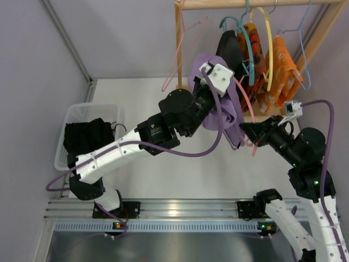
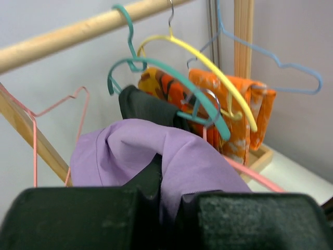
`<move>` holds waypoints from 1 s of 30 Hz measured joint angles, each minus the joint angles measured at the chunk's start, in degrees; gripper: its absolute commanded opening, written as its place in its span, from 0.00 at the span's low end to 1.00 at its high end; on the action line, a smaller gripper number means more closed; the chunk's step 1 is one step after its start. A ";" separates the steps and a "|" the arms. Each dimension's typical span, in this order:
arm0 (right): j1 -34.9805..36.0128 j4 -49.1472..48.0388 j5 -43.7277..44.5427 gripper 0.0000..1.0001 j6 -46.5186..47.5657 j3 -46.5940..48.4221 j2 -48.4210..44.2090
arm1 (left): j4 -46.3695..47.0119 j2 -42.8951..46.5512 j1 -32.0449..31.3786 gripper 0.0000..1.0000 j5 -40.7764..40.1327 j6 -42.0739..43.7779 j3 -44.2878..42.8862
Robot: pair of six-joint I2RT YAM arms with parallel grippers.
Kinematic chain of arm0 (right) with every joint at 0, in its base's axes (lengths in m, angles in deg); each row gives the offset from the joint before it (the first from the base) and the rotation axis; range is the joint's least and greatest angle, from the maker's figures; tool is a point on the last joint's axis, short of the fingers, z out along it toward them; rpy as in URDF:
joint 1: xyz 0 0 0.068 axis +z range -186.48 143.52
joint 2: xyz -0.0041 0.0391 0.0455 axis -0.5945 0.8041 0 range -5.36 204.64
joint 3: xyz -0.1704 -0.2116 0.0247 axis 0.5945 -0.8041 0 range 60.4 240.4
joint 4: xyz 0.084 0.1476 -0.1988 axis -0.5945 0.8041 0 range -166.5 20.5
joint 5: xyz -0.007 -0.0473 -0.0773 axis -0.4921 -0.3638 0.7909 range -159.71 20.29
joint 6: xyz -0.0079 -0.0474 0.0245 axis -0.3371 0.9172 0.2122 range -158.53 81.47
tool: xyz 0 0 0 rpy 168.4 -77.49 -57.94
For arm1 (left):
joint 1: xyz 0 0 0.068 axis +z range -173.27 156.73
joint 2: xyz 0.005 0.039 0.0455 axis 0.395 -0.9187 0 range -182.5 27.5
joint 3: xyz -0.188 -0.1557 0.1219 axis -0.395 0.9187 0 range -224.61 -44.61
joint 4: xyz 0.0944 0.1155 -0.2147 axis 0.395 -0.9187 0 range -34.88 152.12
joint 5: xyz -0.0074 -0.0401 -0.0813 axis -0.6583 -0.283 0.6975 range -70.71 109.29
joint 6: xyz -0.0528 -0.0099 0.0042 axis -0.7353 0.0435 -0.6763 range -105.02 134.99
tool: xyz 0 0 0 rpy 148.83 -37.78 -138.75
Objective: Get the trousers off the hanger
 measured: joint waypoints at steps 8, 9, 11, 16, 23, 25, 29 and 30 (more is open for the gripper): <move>-0.02 -0.66 1.40 0.00 4.09 -6.05 -1.70 | 0.90 -3.82 0.04 0.00 -0.24 4.59 -13.35; 0.00 -0.66 1.42 0.00 4.39 -6.54 -1.84 | 1.31 -3.85 0.04 0.00 -0.28 5.75 -13.99; -0.02 -0.11 1.64 0.00 5.29 -7.54 -2.14 | 3.58 -3.85 0.04 0.00 -0.46 7.63 -14.71; -0.02 3.30 3.23 0.00 7.67 -10.73 -2.12 | 9.84 -3.85 0.04 0.00 -0.61 12.13 -18.51; -0.02 5.88 4.26 0.00 10.25 -11.91 -1.81 | 17.66 -2.99 0.00 0.00 -0.61 17.33 -22.97; -0.02 5.90 4.39 0.00 10.95 -11.91 -1.81 | 19.69 -2.47 0.04 0.00 -0.72 19.30 -23.06; -0.02 6.14 4.59 0.00 12.00 -11.91 -1.81 | 22.32 -1.44 2.16 0.00 -1.53 22.62 -23.04; -0.02 6.21 4.66 0.00 12.15 -11.91 -1.81 | 22.56 -1.14 3.19 0.00 -1.84 22.99 -23.04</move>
